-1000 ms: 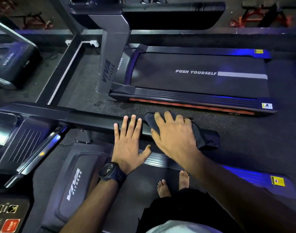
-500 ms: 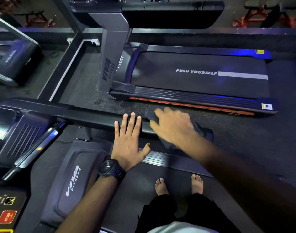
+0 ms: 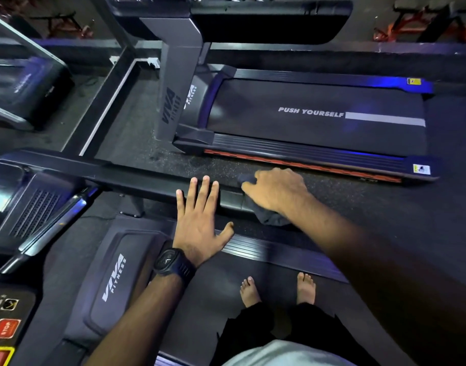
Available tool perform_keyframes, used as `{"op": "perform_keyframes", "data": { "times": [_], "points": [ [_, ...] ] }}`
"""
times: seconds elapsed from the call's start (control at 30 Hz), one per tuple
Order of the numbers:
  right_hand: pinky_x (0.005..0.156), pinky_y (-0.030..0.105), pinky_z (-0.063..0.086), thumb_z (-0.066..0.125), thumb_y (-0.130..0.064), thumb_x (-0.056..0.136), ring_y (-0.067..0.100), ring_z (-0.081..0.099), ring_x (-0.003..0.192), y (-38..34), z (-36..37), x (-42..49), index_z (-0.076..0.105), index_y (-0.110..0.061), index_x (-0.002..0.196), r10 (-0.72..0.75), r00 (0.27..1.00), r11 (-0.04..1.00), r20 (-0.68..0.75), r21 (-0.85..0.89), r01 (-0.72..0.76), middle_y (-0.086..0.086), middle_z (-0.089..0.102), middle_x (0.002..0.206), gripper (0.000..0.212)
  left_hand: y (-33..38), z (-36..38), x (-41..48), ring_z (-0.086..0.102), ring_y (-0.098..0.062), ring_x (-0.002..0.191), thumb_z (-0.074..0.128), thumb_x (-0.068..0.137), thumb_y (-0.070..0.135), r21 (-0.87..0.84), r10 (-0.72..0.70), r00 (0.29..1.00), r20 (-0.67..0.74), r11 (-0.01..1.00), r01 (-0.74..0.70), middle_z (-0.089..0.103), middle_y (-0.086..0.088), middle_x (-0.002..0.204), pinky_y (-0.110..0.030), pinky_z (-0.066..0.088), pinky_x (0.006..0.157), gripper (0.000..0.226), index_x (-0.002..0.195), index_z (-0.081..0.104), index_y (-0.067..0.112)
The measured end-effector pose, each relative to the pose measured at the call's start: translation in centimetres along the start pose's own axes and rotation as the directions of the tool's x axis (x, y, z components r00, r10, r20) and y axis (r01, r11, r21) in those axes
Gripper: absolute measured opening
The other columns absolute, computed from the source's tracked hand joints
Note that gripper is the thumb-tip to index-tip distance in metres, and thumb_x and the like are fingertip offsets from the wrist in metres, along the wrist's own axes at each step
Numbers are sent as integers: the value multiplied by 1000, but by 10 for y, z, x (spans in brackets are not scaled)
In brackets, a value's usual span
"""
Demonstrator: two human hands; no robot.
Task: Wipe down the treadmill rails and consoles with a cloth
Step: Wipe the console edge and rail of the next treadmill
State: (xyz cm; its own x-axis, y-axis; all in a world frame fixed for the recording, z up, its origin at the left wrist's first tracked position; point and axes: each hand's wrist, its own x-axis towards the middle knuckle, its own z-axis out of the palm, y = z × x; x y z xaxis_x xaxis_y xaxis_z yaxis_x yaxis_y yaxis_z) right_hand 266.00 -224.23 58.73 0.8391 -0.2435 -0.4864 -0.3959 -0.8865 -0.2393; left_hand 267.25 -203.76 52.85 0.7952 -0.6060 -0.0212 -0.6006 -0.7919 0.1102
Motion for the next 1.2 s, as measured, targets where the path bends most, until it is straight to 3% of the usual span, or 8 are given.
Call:
{"op": "perform_keyframes", "data": {
  "times": [0.13, 0.23, 0.43, 0.67, 0.8, 0.93, 1.03, 1.2],
  "points": [
    [85, 48, 47, 37, -56, 99, 38, 60, 107, -11, 29, -39, 47, -18, 140, -53, 965, 978, -256, -209, -2, 10, 60, 128, 57, 5, 0, -1, 2, -31, 154, 46, 78, 56, -5, 16, 1000, -1, 1000, -16, 15, -11, 166, -60, 5, 121, 95, 157, 23, 9],
    [85, 47, 49, 38, -57, 99, 37, 60, 109, -7, 28, -38, 38, -23, 148, -204, 949, 958, -241, -249, 143, 8, 56, 134, 60, 8, 2, -1, 3, -31, 154, 46, 77, 56, -15, 6, 1000, -6, 1000, -7, 16, -12, 165, -60, 3, 121, 96, 157, 24, 9],
    [90, 49, 50, 32, -57, 100, 39, 59, 111, 3, 14, -19, 54, -13, 133, 85, 988, 992, -128, -76, -96, 15, 62, 124, 59, 19, 2, -1, 2, -31, 154, 45, 77, 57, 4, 0, 1000, 10, 1000, 0, 15, -11, 166, -60, 5, 121, 96, 157, 23, 10],
    [81, 45, 49, 37, -56, 98, 37, 61, 108, 6, 23, -32, 45, -22, 142, -219, 947, 962, -234, -212, 170, 9, 60, 130, 56, 28, 4, -3, 2, -33, 154, 46, 76, 57, 1, -5, 1000, 4, 1000, 5, 15, -13, 165, -61, 5, 121, 97, 157, 22, 8],
    [90, 45, 48, 32, -54, 101, 36, 61, 115, 19, 4, -15, 56, -18, 132, 11, 998, 1000, -55, 3, -11, 12, 64, 126, 53, 33, 3, -3, 0, -32, 154, 44, 76, 57, 16, -12, 1000, 21, 1000, 12, 13, -12, 166, -59, 4, 122, 98, 158, 19, 10],
    [84, 48, 48, 40, -56, 97, 38, 60, 106, 13, 31, -57, 46, -17, 142, -80, 957, 970, -280, -241, 11, 11, 59, 128, 60, 35, 3, -5, -2, -31, 154, 44, 76, 57, 10, -14, 1000, 22, 1000, 14, 11, -13, 166, -58, 4, 122, 98, 158, 18, 9],
    [82, 46, 49, 40, -57, 96, 37, 62, 106, 19, 22, -45, 46, -23, 141, -218, 943, 960, -250, -227, 162, 7, 60, 128, 56, 38, 4, -4, 1, -32, 154, 45, 75, 57, 4, -16, 1000, 12, 1000, 15, 13, -13, 166, -59, 4, 122, 98, 157, 20, 9],
    [89, 43, 46, 32, -56, 99, 36, 59, 119, 34, -5, -6, 60, -18, 131, -70, 997, 997, 14, -14, 70, 14, 63, 132, 57, 45, 5, -3, -2, -31, 154, 44, 77, 58, 39, -21, 1000, 19, 999, 20, 10, -12, 166, -57, 1, 122, 98, 158, 16, 11]
  ]
}}
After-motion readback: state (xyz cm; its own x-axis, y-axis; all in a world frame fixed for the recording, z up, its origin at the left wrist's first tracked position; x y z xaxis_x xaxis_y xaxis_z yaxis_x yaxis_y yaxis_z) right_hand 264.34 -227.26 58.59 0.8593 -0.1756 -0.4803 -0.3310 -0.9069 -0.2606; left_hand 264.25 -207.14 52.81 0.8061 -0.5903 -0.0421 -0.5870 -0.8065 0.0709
